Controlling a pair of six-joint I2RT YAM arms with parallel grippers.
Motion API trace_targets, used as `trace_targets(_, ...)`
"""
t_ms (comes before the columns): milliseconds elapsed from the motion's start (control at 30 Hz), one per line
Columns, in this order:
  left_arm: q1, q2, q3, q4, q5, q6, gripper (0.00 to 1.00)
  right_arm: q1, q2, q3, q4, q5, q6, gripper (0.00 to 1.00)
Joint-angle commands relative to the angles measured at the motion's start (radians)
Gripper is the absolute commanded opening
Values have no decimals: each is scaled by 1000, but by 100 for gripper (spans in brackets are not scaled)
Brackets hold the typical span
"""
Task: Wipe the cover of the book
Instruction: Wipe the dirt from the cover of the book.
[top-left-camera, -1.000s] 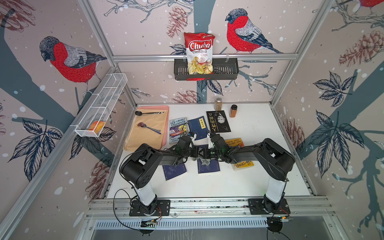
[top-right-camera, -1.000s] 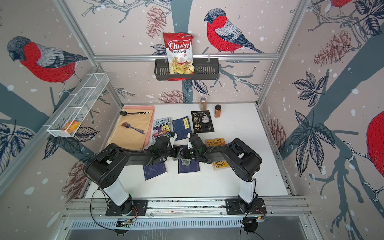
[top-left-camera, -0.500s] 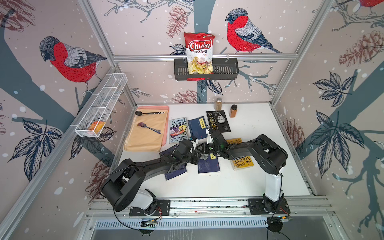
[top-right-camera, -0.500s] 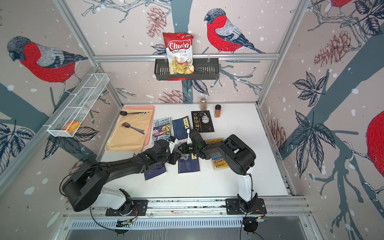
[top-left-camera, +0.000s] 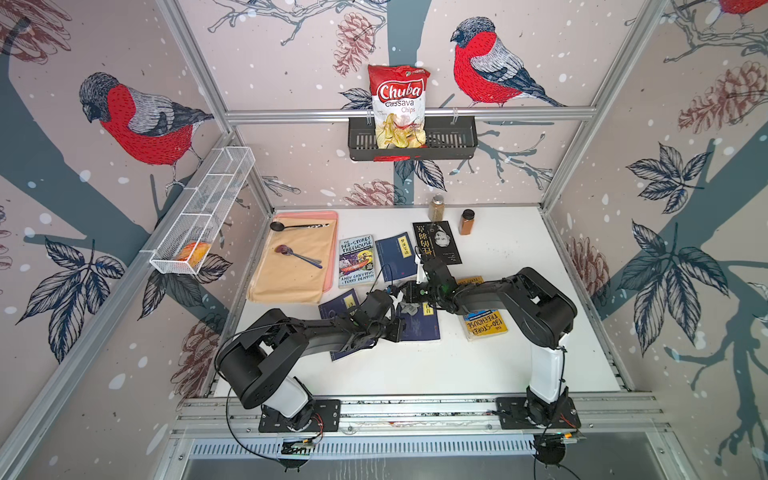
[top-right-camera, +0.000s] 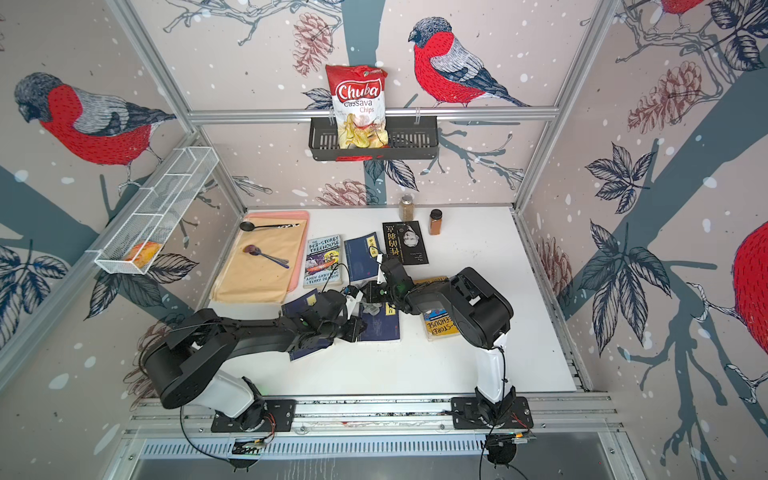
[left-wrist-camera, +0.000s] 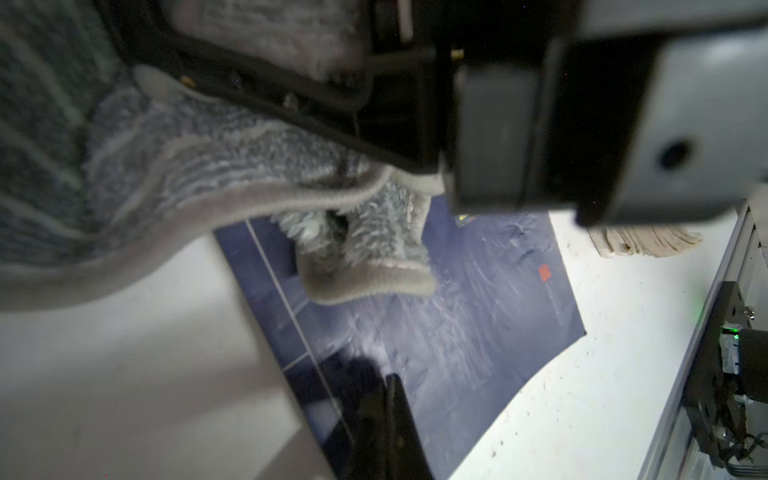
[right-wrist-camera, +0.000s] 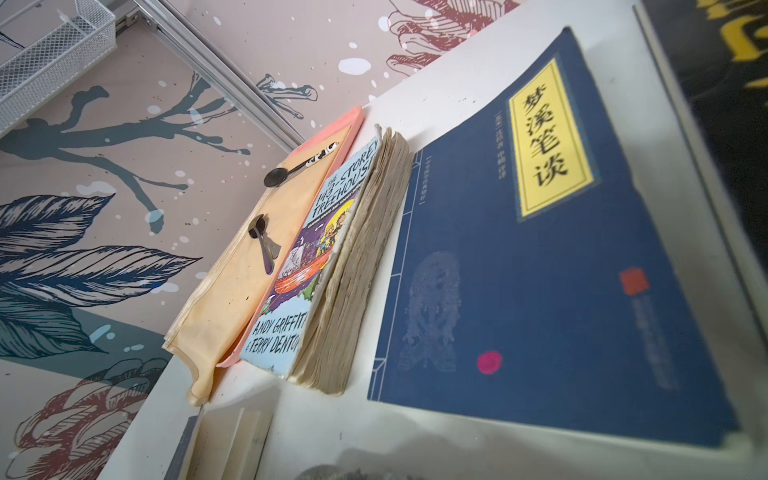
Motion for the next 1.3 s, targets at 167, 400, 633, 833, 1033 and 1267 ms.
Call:
trace_targets(167, -1, 61, -16, -66, -40, -39, 0, 63, -112, -117, -204, 112, 8, 5)
trace_targets(400, 4, 77, -13, -66, -31, -33, 0, 61, -106, -188, -189, 122, 30, 5)
trace_targets(633, 5, 100, -10, -56, -17, -29, 0, -52, 45, -3, -216, 131, -21, 4)
trace_targets(833, 9, 101, -14, -54, -17, -29, 0, -35, -1, 7, -256, 147, -37, 4)
trace_targets(1033, 22, 105, -23, -45, -11, -29, 0, 64, -178, -163, -268, 188, 8, 5)
trace_targets(1267, 27, 124, -20, -34, 1, -24, 0, 157, -226, -254, -276, 204, 67, 6)
